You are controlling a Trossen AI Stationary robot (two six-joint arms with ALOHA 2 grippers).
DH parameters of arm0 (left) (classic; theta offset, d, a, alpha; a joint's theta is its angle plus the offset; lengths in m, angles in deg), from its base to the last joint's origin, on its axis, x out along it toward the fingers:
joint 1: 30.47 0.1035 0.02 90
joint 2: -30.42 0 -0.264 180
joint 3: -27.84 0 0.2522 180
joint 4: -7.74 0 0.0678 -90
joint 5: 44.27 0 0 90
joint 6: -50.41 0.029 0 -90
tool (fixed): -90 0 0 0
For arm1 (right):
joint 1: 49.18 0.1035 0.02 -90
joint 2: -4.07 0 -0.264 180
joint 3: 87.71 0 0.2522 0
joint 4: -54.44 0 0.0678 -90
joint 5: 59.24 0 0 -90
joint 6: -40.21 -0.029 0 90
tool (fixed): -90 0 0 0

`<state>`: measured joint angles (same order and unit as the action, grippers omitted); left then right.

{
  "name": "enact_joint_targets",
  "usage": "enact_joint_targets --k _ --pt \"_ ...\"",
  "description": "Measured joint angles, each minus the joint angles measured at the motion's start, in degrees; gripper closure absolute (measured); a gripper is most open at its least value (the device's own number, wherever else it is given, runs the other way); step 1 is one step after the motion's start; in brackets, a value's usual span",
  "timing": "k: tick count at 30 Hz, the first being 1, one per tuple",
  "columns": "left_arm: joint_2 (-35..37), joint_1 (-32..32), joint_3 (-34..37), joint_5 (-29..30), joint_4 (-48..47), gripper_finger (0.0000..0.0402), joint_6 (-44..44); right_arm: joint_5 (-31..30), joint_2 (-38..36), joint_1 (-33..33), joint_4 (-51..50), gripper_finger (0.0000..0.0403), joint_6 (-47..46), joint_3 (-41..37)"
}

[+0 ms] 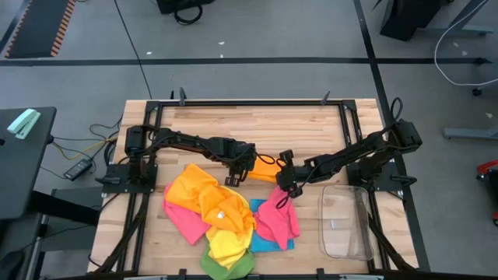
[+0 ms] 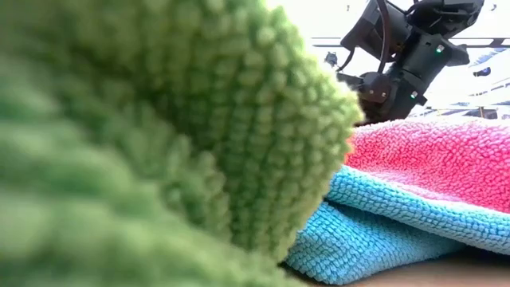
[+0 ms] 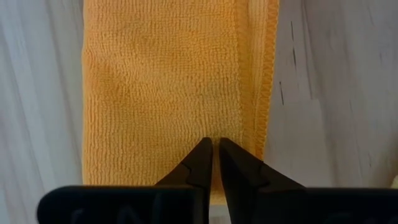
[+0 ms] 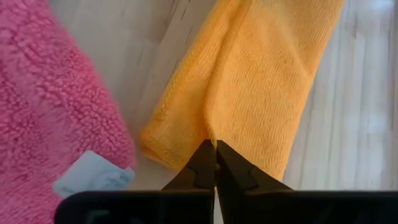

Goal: Fold microfiber towels
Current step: Fold the orange towel

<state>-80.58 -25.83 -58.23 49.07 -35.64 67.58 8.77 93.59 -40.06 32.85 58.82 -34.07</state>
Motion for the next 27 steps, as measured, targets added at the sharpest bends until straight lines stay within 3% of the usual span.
enact_joint_targets --k 9,17,27 --pt "0.00 0.00 0.00 0.00 0.03 0.0365 -0.02 -0.17 0.09 0.47 -3.44 0.0400 -0.45 4.03" --pt "0.00 0.00 0.00 0.00 -1.06 0.0363 0.06 5.30 0.09 0.81 -12.43 0.0401 -1.13 9.29" --pt "0.00 0.57 0.00 0.02 -1.90 0.0342 -0.16 12.64 0.73 0.81 -7.80 0.0396 -2.19 8.32"
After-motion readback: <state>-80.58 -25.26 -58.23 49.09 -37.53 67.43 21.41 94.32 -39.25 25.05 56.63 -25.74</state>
